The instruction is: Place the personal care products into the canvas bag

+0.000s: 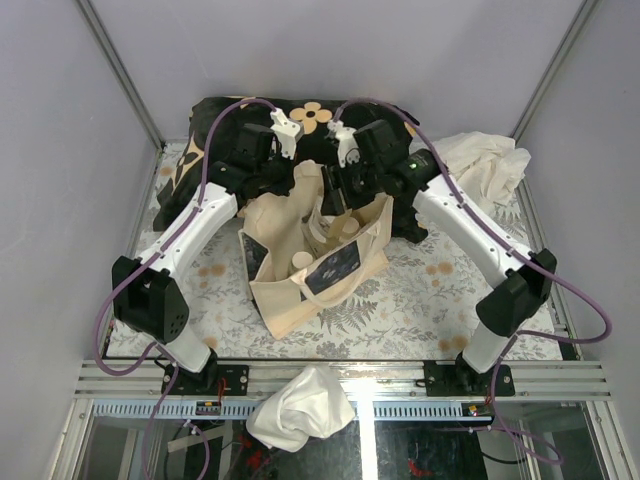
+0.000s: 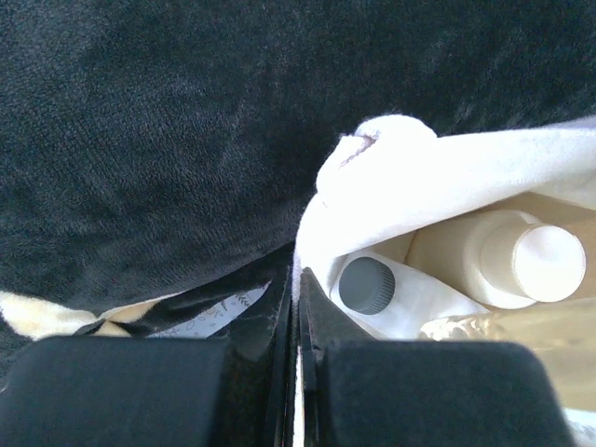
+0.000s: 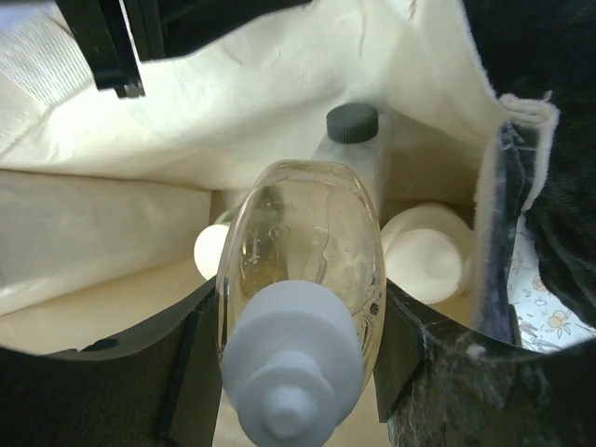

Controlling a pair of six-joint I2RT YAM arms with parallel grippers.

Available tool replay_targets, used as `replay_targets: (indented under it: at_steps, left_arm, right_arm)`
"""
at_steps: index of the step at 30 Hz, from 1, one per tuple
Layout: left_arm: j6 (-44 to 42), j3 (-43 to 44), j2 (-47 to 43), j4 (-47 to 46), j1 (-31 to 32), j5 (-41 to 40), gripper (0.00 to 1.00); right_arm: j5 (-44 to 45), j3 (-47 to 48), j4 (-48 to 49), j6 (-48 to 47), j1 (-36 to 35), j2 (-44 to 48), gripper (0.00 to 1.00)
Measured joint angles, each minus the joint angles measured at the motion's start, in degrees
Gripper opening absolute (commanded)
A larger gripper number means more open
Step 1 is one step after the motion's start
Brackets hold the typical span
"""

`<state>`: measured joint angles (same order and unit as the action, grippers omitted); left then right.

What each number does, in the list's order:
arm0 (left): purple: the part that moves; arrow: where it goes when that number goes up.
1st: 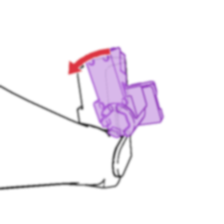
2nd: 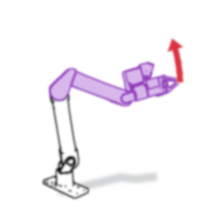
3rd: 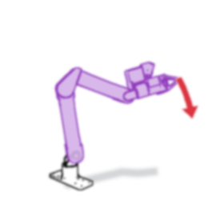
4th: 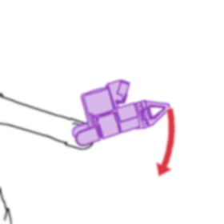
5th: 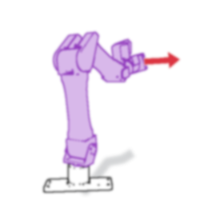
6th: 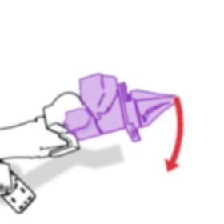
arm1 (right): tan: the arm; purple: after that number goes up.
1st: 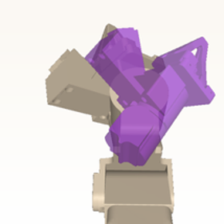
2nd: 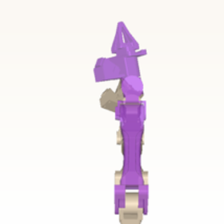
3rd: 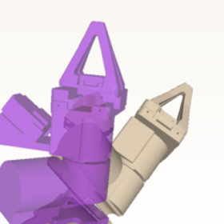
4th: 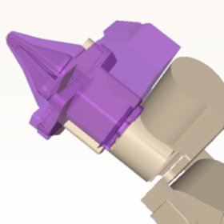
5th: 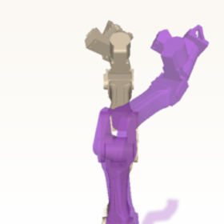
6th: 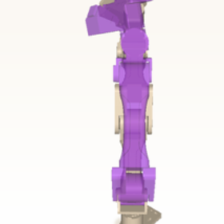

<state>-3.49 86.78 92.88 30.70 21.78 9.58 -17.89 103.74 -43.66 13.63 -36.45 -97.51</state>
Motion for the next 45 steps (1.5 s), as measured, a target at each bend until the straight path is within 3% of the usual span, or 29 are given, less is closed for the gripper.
replay_targets:
  at_steps: [3,8,16,25,29,42,45]
  left_arm:
    - [0.0,0.0,0.0,0.0,0.0,0.0,0.00]
    - [0.0,0.1,0.0,0.1,0.0,0.0,0.00]
    - [0.0,0.4,-0.1,0.1,0.0,0.0,0.00]
    - [0.0,0.4,-0.1,0.1,0.0,0.1,0.00]
    - [0.0,0.4,-0.1,0.1,0.0,0.1,0.00]
    - [0.1,0.5,-0.1,0.1,0.0,0.5,0.00]
    - [0.1,0.5,-0.1,0.1,0.0,0.5,0.00]
  right_arm:
    - [1.7,-0.2,-1.2,-1.1,-2.4,-1.7,0.03]
    - [3.3,-0.6,-0.2,-1.7,-5.6,-4.3,0.32]
    - [3.9,-2.1,4.0,-1.6,-5.9,-4.5,0.68]
    - [7.8,-2.9,4.5,-2.7,-5.9,-5.2,0.91]
    - [8.9,-2.9,4.1,-3.2,-5.9,-5.6,1.00]
    - [10.3,-0.8,2.4,-4.1,-5.9,-6.9,1.00]
    - [10.1,1.4,2.3,-4.1,-5.9,-8.7,0.95]
